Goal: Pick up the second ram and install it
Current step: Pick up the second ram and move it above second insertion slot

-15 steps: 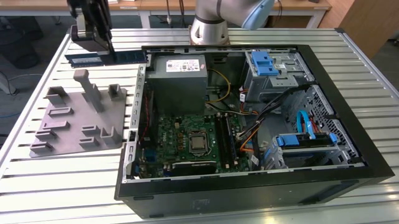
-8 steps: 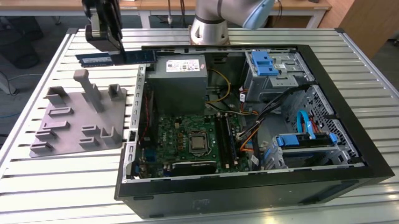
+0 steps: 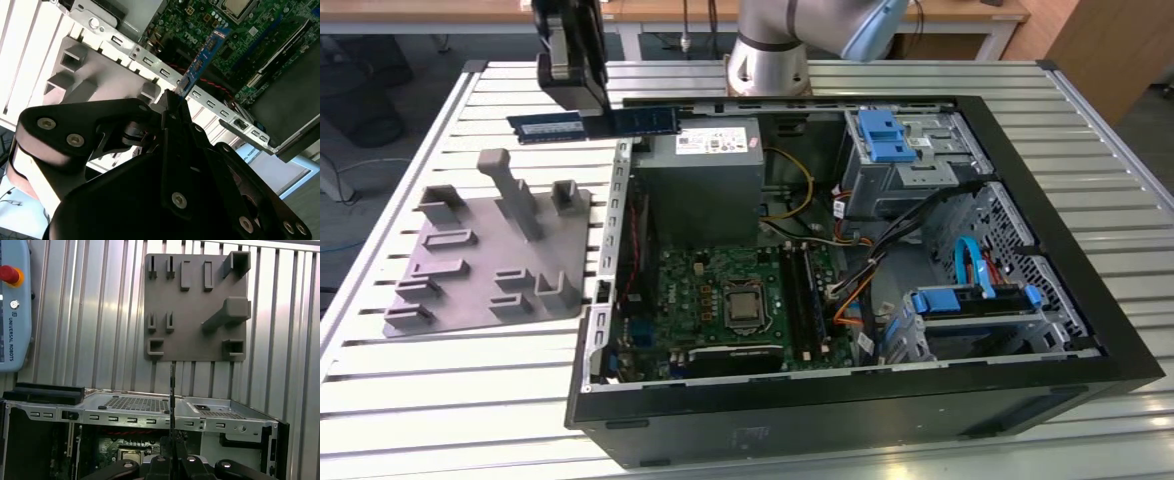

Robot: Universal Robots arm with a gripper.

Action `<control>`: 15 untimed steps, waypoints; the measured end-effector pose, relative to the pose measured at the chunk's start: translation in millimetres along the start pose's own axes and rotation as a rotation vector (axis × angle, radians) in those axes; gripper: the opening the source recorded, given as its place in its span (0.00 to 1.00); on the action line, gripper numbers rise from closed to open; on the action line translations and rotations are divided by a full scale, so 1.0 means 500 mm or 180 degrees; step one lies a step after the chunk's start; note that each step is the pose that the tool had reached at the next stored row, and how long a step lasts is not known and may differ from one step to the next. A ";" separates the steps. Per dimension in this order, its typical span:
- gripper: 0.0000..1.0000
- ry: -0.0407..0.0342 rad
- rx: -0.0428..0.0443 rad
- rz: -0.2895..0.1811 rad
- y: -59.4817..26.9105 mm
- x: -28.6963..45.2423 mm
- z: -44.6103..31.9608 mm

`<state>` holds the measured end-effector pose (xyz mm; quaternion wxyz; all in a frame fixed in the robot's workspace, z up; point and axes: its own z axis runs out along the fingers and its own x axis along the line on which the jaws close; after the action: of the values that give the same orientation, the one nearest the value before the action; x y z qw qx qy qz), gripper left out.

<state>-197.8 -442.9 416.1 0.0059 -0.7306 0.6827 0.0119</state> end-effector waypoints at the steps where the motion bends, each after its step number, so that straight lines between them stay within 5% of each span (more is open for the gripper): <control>1: 0.14 0.0000 0.0000 0.0000 -0.005 0.000 0.000; 15: 0.14 0.0000 -0.0004 0.0000 -0.066 0.004 -0.001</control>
<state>-164.8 -442.9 416.2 0.0054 -0.7306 0.6826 0.0124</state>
